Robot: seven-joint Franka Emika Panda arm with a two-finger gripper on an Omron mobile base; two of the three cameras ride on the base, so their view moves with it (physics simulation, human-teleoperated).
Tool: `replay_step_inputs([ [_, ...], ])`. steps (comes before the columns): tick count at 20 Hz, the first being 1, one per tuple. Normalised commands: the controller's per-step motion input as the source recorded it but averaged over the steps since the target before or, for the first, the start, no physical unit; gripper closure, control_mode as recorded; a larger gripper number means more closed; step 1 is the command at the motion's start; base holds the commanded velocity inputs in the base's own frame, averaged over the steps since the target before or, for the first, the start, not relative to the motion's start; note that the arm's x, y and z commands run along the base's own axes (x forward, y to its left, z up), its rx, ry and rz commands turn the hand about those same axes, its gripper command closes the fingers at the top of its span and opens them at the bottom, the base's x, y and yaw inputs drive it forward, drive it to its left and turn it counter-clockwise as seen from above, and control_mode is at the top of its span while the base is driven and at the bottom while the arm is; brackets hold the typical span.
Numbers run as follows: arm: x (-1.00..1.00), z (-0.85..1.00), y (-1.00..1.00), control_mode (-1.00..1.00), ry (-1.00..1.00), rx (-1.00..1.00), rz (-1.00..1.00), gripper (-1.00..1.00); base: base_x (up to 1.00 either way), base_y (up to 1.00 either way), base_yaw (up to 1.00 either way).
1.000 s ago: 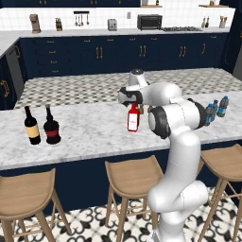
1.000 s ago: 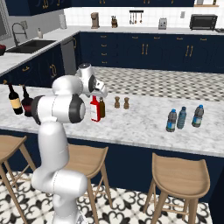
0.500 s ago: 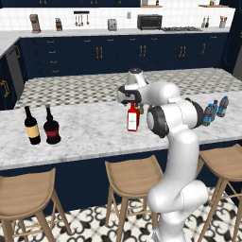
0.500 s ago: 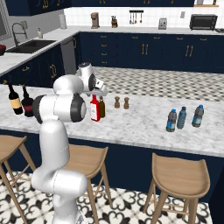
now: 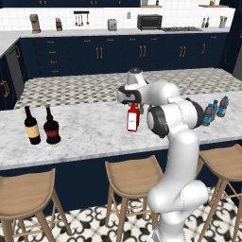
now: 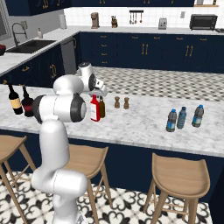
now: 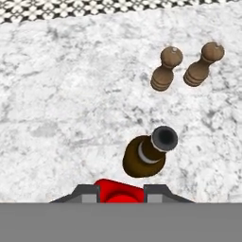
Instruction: Move the plastic bottles in the middle to the plastics group, and the glass bottles in the middle to the glass group.
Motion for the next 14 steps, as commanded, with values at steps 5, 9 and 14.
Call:
replay_step_inputs([
  [5, -0.46, 0.00, 0.00, -1.00, -0.02, 0.02, 0.00, 1.00, 0.00, 0.00, 0.00],
  [9, -0.87, 0.18, 0.13, -1.00, -0.28, 0.03, 0.00, 1.00, 0.00, 0.00, 0.00],
  [14, -0.85, 0.31, 0.31, -1.00, -0.27, 0.05, 0.01, 1.00, 0.00, 0.00, 0.00],
])
